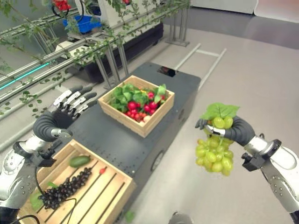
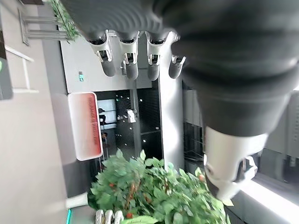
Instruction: Pick up the fruits from the basket on one side to the basket on the other side
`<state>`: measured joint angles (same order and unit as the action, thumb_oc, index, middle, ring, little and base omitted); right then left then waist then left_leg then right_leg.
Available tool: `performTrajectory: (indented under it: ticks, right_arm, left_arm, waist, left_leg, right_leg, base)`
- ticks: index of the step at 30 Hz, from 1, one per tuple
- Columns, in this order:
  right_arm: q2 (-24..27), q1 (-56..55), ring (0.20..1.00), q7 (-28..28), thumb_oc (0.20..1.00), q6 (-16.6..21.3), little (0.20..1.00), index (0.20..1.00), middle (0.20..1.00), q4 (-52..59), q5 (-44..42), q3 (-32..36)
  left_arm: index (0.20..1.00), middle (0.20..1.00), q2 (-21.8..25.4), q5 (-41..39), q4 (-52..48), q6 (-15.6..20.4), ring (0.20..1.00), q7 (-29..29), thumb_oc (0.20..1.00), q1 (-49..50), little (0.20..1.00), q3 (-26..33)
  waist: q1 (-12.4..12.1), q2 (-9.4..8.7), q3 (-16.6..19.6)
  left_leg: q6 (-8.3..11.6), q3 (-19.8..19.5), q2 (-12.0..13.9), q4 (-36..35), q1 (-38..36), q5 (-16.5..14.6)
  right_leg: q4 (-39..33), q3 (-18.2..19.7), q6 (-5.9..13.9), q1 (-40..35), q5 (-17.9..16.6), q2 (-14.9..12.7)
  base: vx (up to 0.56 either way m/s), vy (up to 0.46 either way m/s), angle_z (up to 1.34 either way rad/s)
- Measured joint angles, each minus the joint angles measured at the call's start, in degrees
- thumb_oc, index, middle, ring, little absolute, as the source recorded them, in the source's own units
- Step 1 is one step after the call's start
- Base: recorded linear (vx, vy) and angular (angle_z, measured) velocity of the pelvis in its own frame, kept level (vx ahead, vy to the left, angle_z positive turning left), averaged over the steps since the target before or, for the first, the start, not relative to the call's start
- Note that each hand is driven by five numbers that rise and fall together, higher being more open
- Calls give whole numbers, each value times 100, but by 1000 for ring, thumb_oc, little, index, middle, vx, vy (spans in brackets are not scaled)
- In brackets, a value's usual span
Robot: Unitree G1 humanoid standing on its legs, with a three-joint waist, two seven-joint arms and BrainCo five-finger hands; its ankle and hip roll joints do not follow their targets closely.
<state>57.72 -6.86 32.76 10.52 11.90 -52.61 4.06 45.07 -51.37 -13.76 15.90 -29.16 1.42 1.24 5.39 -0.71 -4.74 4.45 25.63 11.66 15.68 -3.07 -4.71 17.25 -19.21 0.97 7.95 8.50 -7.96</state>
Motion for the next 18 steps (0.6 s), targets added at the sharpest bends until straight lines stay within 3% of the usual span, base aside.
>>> performTrajectory:
  ticks: [1, 2, 3, 4, 5, 6, 7, 8, 9, 10, 11, 12, 13, 14, 15, 16, 18]
  right_arm:
    - [-55, 41, 200, -30, 200, -1, 200, 200, 200, -23, -6, -33]
    - [-51, 44, 200, -63, 200, 25, 200, 200, 200, -23, -10, -33]
    - [-78, 51, 200, -99, 200, 51, 200, 200, 200, -20, -37, -34]
    - [-175, 43, 200, -158, 200, 66, 200, 200, 200, 6, -88, -30]
    - [-233, 47, 200, -171, 200, 78, 200, 200, 200, 15, -90, -29]
    - [-248, 51, 200, -176, 200, 81, 200, 200, 200, 34, -92, -33]
    - [-287, 56, 200, -187, 200, 81, 200, 200, 200, 22, -91, -52]
    - [-369, 124, 200, -198, 200, 102, 200, 200, 200, -26, -91, -144]
    - [-519, 311, 200, -205, 200, 127, 200, 200, 200, -143, -91, -306]
    - [-525, 482, 200, -214, 200, 142, 200, 200, 200, -193, -87, -396]
    - [-547, 502, 200, -220, 200, 162, 200, 200, 200, -206, -88, -406]
    - [-559, 488, 200, -222, 200, 169, 200, 200, 200, -202, -86, -404]
    - [-529, 362, 200, -205, 200, 179, 200, 200, 200, -177, -84, -348]
    - [-525, 273, 200, -207, 200, 176, 200, 200, 200, -178, -82, -347]
    - [-615, 116, 200, -197, 200, 174, 200, 200, 200, -174, -74, -342]
    - [-644, 103, 200, -201, 200, 171, 200, 200, 200, -172, -65, -342]
    - [-727, 79, 200, -200, 200, 167, 200, 200, 200, -73, -31, -244]
  left_arm:
    - [1000, 1000, -7, 0, 19, 3, 1000, 18, 1000, -32, 1000, -6]
    - [1000, 1000, -4, 3, 27, 15, 1000, 64, 1000, -12, 1000, -78]
    - [1000, 1000, -34, 5, 28, 28, 1000, 93, 1000, -12, 1000, -134]
    - [1000, 1000, -37, 13, 21, 33, 1000, 131, 1000, 5, 1000, -232]
    - [1000, 1000, -95, 21, 21, 37, 1000, 151, 1000, 44, 1000, -226]
    - [1000, 1000, -141, 72, 23, 42, 1000, 193, 1000, 102, 1000, -207]
    - [1000, 1000, -129, 104, 45, 45, 1000, 211, 1000, 127, 1000, -203]
    - [1000, 1000, -138, 117, 58, 67, 1000, 230, 1000, 187, 1000, -201]
    - [1000, 1000, -145, 122, 97, 110, 1000, 244, 1000, 274, 1000, -199]
    - [1000, 1000, -185, 137, 163, 108, 1000, 279, 1000, 387, 1000, -204]
    - [1000, 1000, -213, 161, 165, 107, 1000, 302, 1000, 416, 1000, -197]
    - [1000, 1000, -281, 217, 160, 111, 1000, 317, 1000, 439, 1000, -147]
    - [1000, 1000, -480, 283, 164, 131, 1000, 343, 1000, 518, 1000, 66]
    - [1000, 1000, -504, 301, 156, 132, 1000, 372, 1000, 560, 1000, 138]
    - [1000, 1000, -514, 325, 161, 148, 1000, 407, 1000, 608, 1000, 311]
    - [1000, 1000, -541, 325, 158, 152, 1000, 436, 1000, 621, 1000, 369]
    - [1000, 1000, -490, 329, 155, 170, 1000, 453, 1000, 587, 1000, 455]
  waist:
    - [-89, -103, -20]
    - [-229, -227, -17]
    - [-293, -307, -29]
    - [-316, -406, -42]
    - [-312, -427, -34]
    - [-335, -451, -43]
    - [-400, -439, -39]
    - [-471, -466, -43]
    - [-565, -521, -3]
    - [-768, -460, -46]
    - [-823, -380, -37]
    - [-773, -298, -37]
    - [-742, -70, -33]
    - [-809, -21, -12]
    - [-605, -114, 54]
    - [-640, -145, 92]
    - [-457, -267, 140]
  left_leg:
    - [10, -200, 105, 499, 201, 21]
    - [45, -687, 171, 1132, 495, 81]
    - [203, -1165, 4, 1344, 692, -36]
    - [360, -1495, -382, 1338, 939, -168]
    - [335, -1807, -680, 1098, 1103, -242]
    - [65, -1953, -950, 354, 1145, -196]
    - [-46, -2071, -1012, -16, 1264, -120]
    - [-39, -2536, -1219, -231, 1388, -125]
    - [-41, -3324, -1486, -496, 1317, -101]
    - [-60, -4088, -1693, -716, 1347, -65]
    - [-84, -4340, -1746, -728, 1355, -47]
    - [-154, -4412, -1691, -762, 1315, 6]
    - [-210, -4117, -1460, -765, 1165, 313]
    - [-189, -3986, -1418, -748, 1165, 458]
    - [-316, -3743, -1473, -819, 998, 505]
    - [-373, -3603, -1489, -1016, 904, 541]
    - [-515, -3301, -1587, -1236, 706, 639]
  right_leg:
    - [-24, 229, -104, -16, -5, 79]
    - [-170, 496, -270, -116, -118, 219]
    - [-268, 578, -348, -136, -153, 225]
    - [-474, 712, -405, -181, -265, 263]
    - [-605, 859, -389, -181, -316, 286]
    - [-753, 985, -396, -173, -427, 331]
    - [-826, 1071, -408, -180, -499, 439]
    - [-931, 1359, -343, -197, -586, 546]
    - [-943, 1680, -399, -156, -597, 572]
    - [-979, 1942, -348, -120, -650, 636]
    - [-1060, 1951, -316, -161, -692, 685]
    - [-1102, 1942, -275, -200, -736, 731]
    - [-1121, 1913, -194, -374, -711, 837]
    - [-1076, 1856, -115, -424, -687, 859]
    - [-1095, 1949, -39, -398, -623, 704]
    - [-1056, 2058, 54, -394, -615, 655]
    - [-1034, 2226, 215, -328, -638, 494]
  base:
    - [-61, -104, -96]
    - [-40, -40, -78]
    - [111, 29, -83]
    - [93, 38, -46]
    - [120, 84, -74]
    - [172, 124, -82]
    - [173, 124, -98]
    - [200, 128, -102]
    - [146, 123, -169]
    - [154, 123, -173]
    - [122, 143, -148]
    - [86, 135, -101]
    - [127, 225, -102]
    - [106, 239, -112]
    - [96, 266, -81]
    - [75, 341, -80]
    - [30, 257, -79]
